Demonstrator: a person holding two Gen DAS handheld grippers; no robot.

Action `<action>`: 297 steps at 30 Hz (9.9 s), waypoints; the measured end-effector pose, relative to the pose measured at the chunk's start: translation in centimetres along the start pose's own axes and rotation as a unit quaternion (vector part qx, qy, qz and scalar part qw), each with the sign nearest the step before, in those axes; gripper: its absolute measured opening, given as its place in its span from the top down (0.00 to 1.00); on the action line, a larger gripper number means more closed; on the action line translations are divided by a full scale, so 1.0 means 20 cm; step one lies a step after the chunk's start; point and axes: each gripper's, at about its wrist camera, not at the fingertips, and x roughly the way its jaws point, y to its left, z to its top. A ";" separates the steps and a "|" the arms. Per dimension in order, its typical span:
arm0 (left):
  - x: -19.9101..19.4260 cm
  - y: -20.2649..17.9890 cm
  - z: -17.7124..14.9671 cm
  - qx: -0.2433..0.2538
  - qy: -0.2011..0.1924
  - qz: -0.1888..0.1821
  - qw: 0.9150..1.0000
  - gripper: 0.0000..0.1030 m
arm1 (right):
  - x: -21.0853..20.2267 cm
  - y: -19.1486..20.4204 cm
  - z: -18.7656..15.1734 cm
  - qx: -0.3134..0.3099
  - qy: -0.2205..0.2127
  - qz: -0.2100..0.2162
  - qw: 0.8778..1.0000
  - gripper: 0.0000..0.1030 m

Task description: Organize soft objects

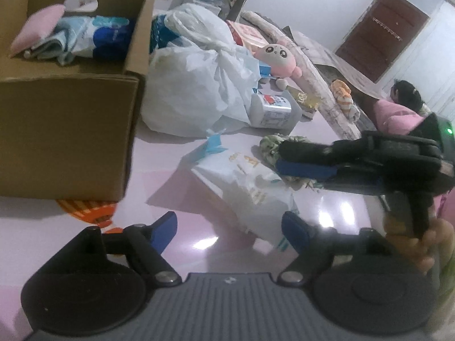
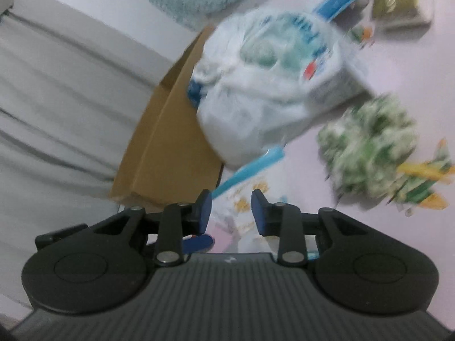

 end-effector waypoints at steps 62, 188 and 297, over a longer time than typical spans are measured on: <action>0.11 -0.15 0.04 0.081 -0.030 0.119 0.989 0.42 | -0.80 -0.47 0.80 -0.017 -0.225 -0.316 0.922 0.60; 1.40 -0.87 1.34 0.297 0.042 0.141 0.943 0.23 | 0.14 -0.60 1.74 0.004 -0.031 -0.157 0.987 0.17; -0.58 -0.22 0.65 0.134 -0.148 0.186 0.962 0.03 | -0.49 0.31 0.77 -0.104 -0.132 -0.046 0.985 0.17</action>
